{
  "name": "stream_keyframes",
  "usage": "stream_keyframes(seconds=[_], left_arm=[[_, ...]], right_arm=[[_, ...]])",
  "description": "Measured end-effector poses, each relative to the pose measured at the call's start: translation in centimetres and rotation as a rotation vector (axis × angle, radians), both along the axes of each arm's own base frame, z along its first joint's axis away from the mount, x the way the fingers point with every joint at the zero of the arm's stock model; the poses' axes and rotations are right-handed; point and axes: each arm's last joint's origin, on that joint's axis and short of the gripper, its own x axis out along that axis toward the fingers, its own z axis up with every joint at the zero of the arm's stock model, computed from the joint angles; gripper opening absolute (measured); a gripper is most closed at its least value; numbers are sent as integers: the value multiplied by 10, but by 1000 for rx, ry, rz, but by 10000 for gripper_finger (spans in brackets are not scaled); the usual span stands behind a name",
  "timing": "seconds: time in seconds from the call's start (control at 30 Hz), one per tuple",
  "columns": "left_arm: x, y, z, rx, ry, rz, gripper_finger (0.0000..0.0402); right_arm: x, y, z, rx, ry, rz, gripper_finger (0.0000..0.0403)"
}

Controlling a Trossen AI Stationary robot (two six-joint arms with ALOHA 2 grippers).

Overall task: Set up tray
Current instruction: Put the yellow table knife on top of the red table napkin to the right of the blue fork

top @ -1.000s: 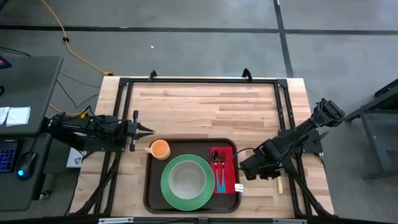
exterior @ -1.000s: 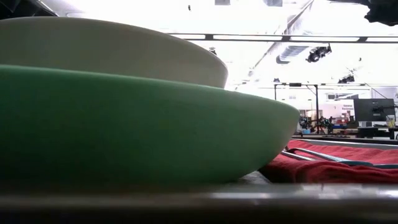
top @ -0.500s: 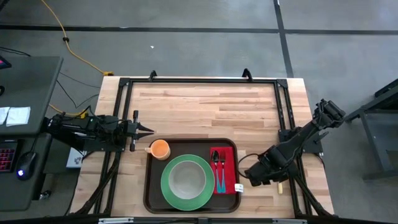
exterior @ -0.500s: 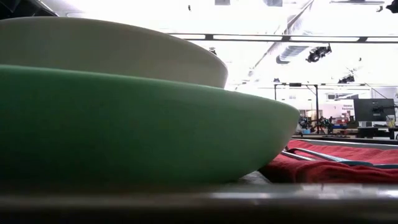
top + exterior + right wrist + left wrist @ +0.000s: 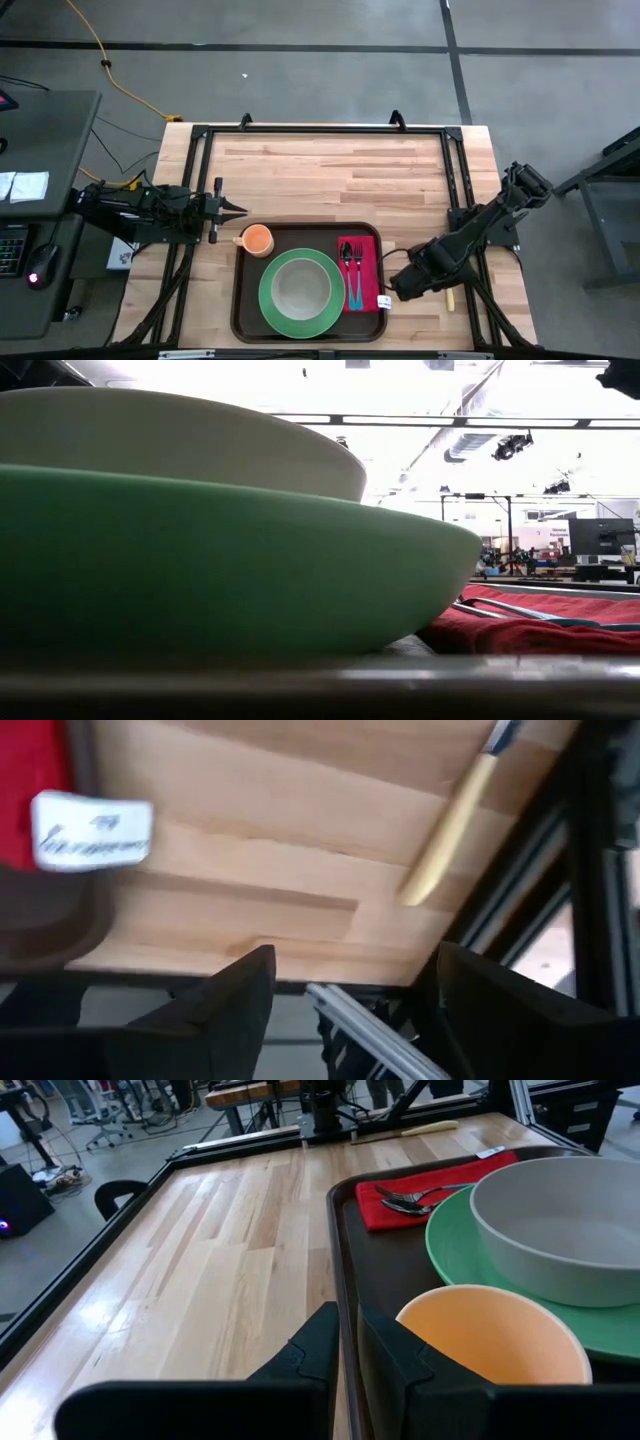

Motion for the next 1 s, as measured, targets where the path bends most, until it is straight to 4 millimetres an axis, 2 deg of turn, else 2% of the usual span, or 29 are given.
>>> stream_keyframes(seconds=[0.2, 0.73, 1.0], left_arm=[[0, 0, 0, -1, 0, -1, 74], [0, 0, 0, -9, 0, -1, 74], [0, 0, 0, -9, 0, 0, 74]], right_arm=[[3, 7, 0, 42, -76, 50, 260], [-7, 8, 0, -11, 13, -3, 256], [-6, 7, -1, -55, -32, 20, 257]])
